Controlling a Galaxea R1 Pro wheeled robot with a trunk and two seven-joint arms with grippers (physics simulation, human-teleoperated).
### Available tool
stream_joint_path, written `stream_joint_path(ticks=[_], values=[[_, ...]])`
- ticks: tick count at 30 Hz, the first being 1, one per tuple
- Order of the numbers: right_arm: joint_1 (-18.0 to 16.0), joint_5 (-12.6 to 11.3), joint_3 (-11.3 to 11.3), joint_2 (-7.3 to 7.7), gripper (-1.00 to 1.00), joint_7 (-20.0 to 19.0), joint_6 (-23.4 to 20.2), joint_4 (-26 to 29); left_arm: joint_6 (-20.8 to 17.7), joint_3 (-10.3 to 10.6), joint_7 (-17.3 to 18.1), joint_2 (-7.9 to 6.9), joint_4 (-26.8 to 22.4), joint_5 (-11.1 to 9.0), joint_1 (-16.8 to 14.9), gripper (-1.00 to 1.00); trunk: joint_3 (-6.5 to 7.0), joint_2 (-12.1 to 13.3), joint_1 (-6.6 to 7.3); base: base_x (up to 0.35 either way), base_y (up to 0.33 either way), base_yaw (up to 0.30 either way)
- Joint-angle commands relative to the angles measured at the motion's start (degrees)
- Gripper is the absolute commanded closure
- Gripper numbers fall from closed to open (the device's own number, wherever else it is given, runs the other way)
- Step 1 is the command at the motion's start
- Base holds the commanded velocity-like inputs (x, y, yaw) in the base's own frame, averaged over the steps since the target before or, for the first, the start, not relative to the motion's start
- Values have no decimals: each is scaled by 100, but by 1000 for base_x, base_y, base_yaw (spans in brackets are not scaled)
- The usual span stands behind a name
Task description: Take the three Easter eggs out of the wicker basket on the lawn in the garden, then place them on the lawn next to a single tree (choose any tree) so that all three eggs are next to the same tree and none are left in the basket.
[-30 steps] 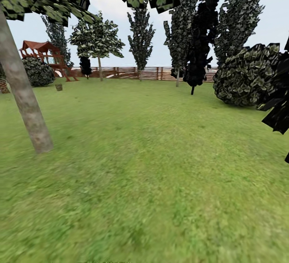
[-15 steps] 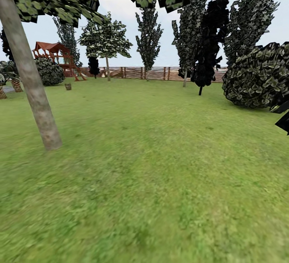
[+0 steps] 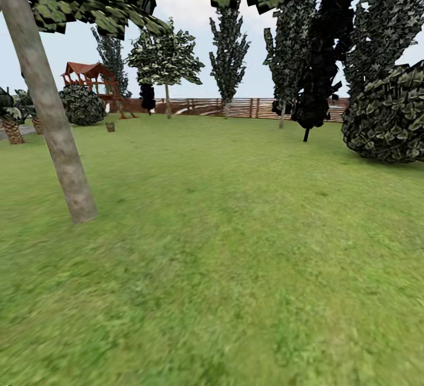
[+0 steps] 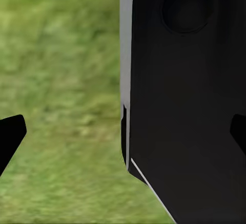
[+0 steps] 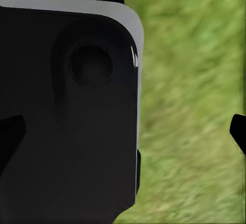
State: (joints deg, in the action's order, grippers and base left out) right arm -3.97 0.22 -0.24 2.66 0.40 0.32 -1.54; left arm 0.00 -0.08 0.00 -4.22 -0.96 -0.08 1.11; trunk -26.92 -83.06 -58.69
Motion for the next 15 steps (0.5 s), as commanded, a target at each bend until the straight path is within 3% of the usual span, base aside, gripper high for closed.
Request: stream_joint_path(ticks=[1, 9, 15], values=[[-8, 3, -3, -2, -100, 4, 3, -13, 0, -1, 0, 0, -10, -1, 3, -100, -4, -2, -4, 338, 0, 274], [-8, 5, -2, -2, -100, 4, 3, -13, 0, -1, 0, 6, -10, -1, 3, -100, -4, -2, -4, 338, 0, 280], [-8, 5, -3, 5, -100, -28, 3, -13, 0, -1, -1, 8, -10, -1, 3, -100, -4, -2, -4, 338, 0, 51]])
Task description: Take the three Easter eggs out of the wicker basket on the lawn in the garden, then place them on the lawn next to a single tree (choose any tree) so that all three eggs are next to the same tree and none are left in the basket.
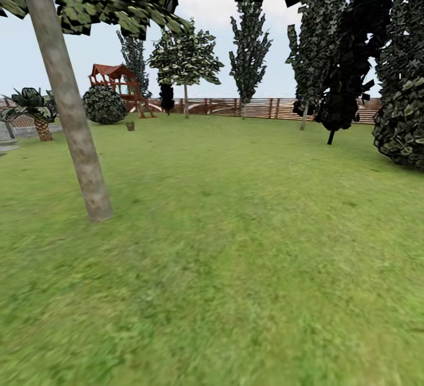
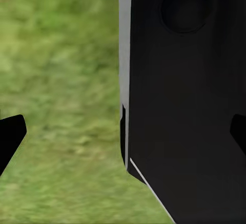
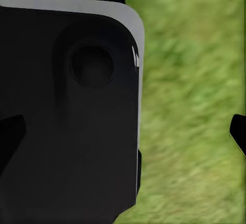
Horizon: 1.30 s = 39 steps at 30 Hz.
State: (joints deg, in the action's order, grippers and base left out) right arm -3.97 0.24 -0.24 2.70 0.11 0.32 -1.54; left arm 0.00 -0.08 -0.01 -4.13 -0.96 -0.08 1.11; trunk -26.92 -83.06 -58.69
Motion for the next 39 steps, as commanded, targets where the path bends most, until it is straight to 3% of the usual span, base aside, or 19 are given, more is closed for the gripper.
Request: stream_joint_path(ticks=[1, 23, 39], values=[[-8, 3, -3, 1, -100, 0, 3, -13, 0, -1, 0, 0, -10, -1, 3, -100, -4, -2, -3, 338, 0, 8], [-8, 3, -3, 2, -100, -2, 3, -13, 0, -1, -2, 1, -10, -1, 3, -100, -4, -2, -3, 338, 0, 1], [-8, 3, -2, -4, -100, -2, 12, -13, 0, -1, 0, 9, -10, -1, 3, -100, -4, -2, -3, 338, 0, 113]])
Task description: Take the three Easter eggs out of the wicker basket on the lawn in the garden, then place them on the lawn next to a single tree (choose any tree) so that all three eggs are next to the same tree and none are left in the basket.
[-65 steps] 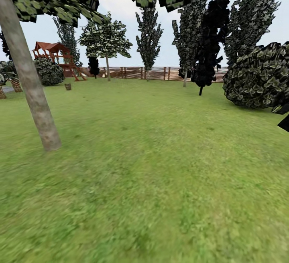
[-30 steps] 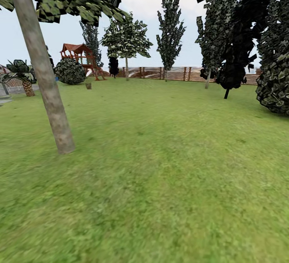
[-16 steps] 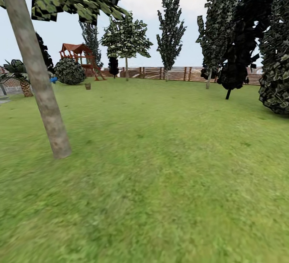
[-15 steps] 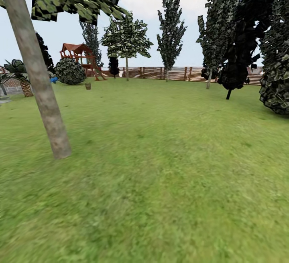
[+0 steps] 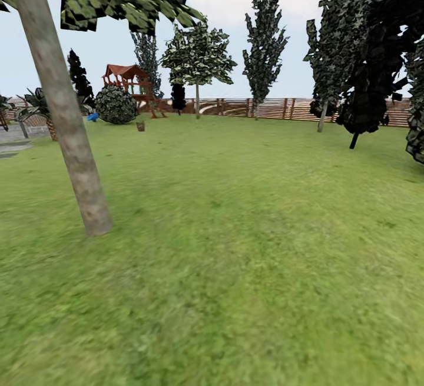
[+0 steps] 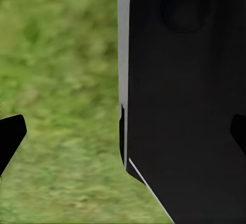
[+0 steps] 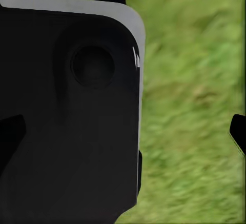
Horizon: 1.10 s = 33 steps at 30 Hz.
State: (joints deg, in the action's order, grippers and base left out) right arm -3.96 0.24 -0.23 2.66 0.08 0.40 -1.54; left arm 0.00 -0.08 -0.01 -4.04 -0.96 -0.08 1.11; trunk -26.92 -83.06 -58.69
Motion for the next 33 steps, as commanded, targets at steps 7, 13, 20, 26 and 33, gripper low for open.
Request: stream_joint_path(ticks=[7, 13, 20, 26, 33], values=[[-8, 3, 2, -2, -100, 1, 4, -13, 0, -1, -6, 0, -10, -1, 3, -100, -4, -2, -3, 338, 0, 1], [-8, 3, 1, -3, -100, 1, 4, -13, 0, -1, -6, 0, -10, -1, 3, -100, -4, -2, -3, 338, 0, 0], [-8, 3, -2, -2, -100, 1, 4, -13, 0, -1, -7, 0, -10, -1, 3, -100, -4, -2, -3, 338, 0, 0], [-8, 3, 2, -1, -100, 1, 4, -13, 0, -1, -3, 0, -10, -1, 3, -100, -4, -2, -3, 338, 0, 0], [-8, 2, 0, -2, -100, 1, 4, -13, 0, -1, 0, 0, -10, -1, 3, -100, -4, -2, -3, 338, 0, 0]])
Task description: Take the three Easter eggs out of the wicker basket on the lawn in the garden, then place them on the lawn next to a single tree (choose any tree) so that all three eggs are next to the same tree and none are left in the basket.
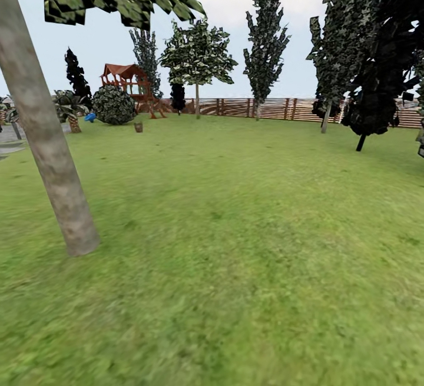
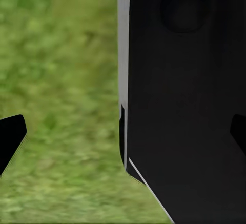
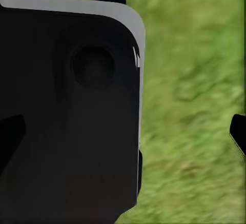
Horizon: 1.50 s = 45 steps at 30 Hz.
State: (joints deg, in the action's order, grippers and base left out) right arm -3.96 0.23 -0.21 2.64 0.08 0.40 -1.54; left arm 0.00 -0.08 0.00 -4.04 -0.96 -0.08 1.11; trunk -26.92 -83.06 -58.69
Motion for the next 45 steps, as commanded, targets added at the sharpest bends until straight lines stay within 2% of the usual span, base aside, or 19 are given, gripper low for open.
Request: stream_joint_path(ticks=[1, 38, 45], values=[[-8, 3, -3, 0, -100, 1, 4, -13, 0, -1, 0, 0, -10, -1, 3, -100, -4, -2, -3, 338, 0, 0], [-8, 2, 0, 3, -100, 8, 4, -13, 0, -1, -3, -1, -10, -1, 3, -100, -4, -2, -3, 338, 0, 0], [-8, 0, 2, 6, -100, 6, 2, -13, 0, -1, -4, -1, -10, -1, 3, -100, -4, -2, -3, 338, 0, 171]])
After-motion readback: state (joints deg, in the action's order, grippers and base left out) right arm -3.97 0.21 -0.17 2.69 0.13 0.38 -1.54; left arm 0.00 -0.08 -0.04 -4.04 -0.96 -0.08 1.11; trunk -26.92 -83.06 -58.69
